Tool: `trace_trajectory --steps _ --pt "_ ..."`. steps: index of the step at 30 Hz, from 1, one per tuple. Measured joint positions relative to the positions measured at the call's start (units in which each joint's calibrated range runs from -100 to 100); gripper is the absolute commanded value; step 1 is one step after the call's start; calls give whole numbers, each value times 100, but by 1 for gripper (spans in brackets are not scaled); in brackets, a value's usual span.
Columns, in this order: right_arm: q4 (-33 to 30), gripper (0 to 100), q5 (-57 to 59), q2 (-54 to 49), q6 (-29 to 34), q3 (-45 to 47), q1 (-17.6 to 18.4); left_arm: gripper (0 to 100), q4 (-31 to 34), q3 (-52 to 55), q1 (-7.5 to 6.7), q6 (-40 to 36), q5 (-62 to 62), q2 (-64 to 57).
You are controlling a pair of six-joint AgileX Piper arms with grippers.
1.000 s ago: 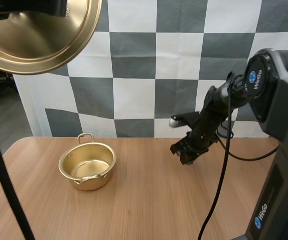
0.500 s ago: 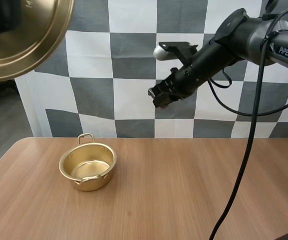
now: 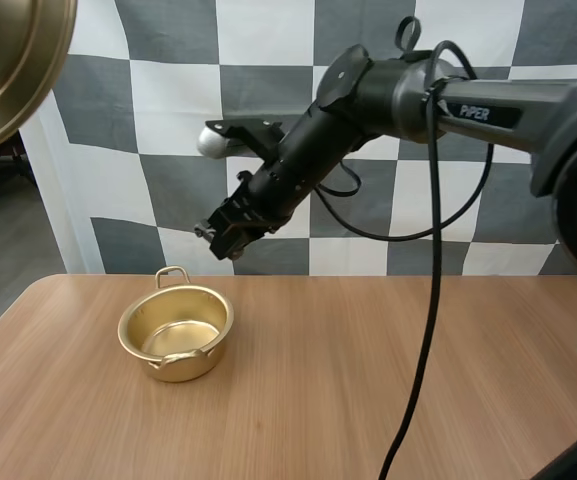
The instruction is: Open the pot, put the car inside, and close it
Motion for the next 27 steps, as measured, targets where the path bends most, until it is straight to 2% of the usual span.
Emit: trace_trajectory --steps 11,20,27 --pt "6 0 -19 811 -88 -17 142 0 -339 0 0 -10 0 -62" --pt "-22 0 -890 1313 -164 -17 476 0 -587 0 0 -25 0 -62" --pt "-362 0 -1288 1663 -124 -226 716 0 -587 0 0 -25 0 -62"
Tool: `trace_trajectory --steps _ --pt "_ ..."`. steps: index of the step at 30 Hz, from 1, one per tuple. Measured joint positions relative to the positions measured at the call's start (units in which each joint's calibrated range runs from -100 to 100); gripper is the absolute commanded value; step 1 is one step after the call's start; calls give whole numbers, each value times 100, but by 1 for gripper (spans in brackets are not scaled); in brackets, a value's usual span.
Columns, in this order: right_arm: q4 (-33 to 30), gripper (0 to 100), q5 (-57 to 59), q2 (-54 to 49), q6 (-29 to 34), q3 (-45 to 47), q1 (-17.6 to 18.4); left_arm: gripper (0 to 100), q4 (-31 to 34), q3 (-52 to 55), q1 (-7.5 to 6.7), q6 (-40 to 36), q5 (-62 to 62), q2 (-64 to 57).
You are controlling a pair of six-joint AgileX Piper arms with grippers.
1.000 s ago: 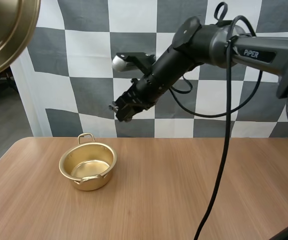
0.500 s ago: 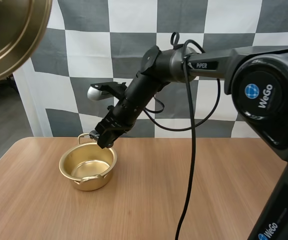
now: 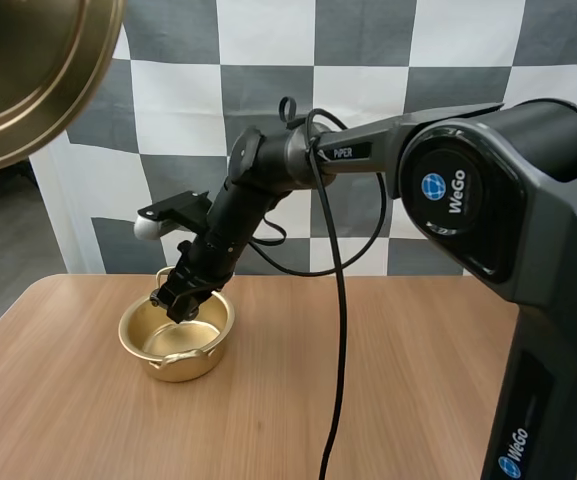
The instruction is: Open the pot, put the car inside, and close it
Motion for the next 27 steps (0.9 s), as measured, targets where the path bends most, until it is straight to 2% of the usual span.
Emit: trace_trajectory --steps 8,13,27 --pt "-108 0 -15 168 137 -356 17 0 0 0 0 0 0 0" --pt "-308 0 316 680 337 -1092 17 0 0 0 0 0 0 -13" --pt "-406 0 175 1435 337 -1124 17 0 10 0 0 10 0 -67"
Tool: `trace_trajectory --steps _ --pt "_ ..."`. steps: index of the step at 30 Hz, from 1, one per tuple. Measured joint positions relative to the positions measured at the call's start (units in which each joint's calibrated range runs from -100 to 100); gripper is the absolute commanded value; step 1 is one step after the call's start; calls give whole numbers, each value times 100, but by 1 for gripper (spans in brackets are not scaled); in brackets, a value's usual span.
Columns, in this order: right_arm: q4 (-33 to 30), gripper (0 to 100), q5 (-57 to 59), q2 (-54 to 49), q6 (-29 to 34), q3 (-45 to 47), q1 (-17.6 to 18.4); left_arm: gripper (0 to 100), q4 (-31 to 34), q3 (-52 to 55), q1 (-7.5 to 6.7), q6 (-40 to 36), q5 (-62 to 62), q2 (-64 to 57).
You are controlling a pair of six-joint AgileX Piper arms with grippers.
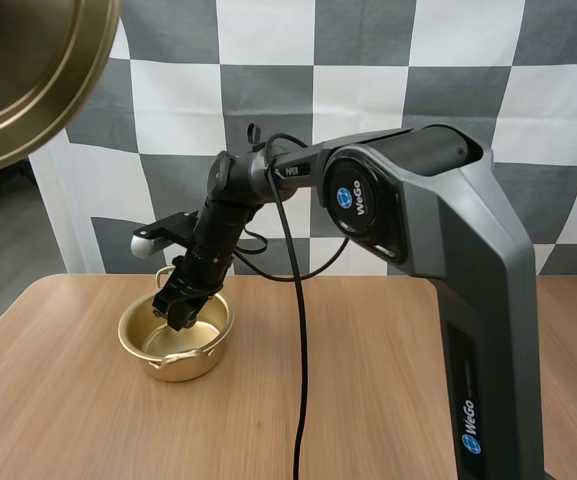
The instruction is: Open the pot, put the car inside, and close it
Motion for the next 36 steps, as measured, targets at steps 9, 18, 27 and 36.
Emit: trace_trajectory --steps 9,18,27,36 --pt "-49 0 135 385 -1 -312 0 0 0 0 0 0 -1 -97" --pt "-49 0 206 509 -1 -385 0 0 0 0 0 0 -1 -95" --pt "29 0 241 509 186 -385 0 0 0 0 0 0 -1 -95" --pt "29 55 157 509 309 -385 40 0 0 0 0 0 -1 -95"
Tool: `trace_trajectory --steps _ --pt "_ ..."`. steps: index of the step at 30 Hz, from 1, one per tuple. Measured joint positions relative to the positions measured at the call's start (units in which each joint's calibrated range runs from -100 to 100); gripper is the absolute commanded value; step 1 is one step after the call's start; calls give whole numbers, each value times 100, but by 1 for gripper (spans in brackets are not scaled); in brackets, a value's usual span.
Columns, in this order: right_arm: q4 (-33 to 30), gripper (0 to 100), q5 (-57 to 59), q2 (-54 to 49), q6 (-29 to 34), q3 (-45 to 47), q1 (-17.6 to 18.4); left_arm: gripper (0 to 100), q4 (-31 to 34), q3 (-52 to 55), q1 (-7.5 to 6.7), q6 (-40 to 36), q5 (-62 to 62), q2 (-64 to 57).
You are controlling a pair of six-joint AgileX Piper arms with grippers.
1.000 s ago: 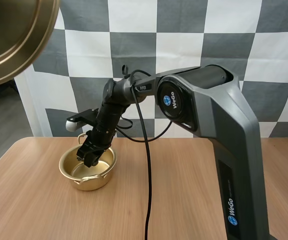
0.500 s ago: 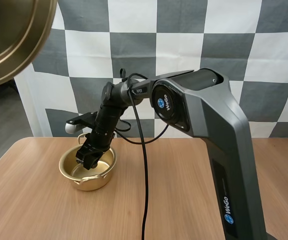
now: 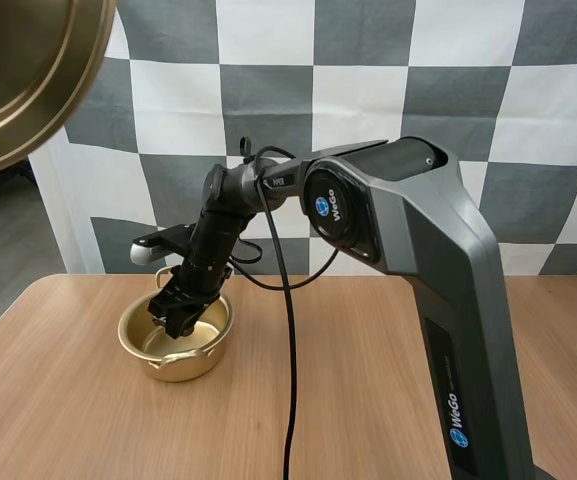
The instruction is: Open the pot, put the car inside, and close it
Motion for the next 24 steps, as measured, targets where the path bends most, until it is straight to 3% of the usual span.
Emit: trace_trajectory --steps 2,5,17,19,20,24 --pt "0 74 0 0 0 0 30 0 0 0 0 0 0 0" --pt "-23 89 0 0 -31 0 60 0 0 0 0 0 0 0" --pt "-60 90 -363 -12 -76 0 59 0 0 0 0 0 0 0" --pt "-194 93 -363 -75 19 0 59 0 0 0 0 0 0 0" --pt "-265 100 -410 -114 88 -17 59 0 0 0 0 0 0 0" --pt "-533 100 -354 -304 217 -79 59 0 0 0 0 0 0 0"
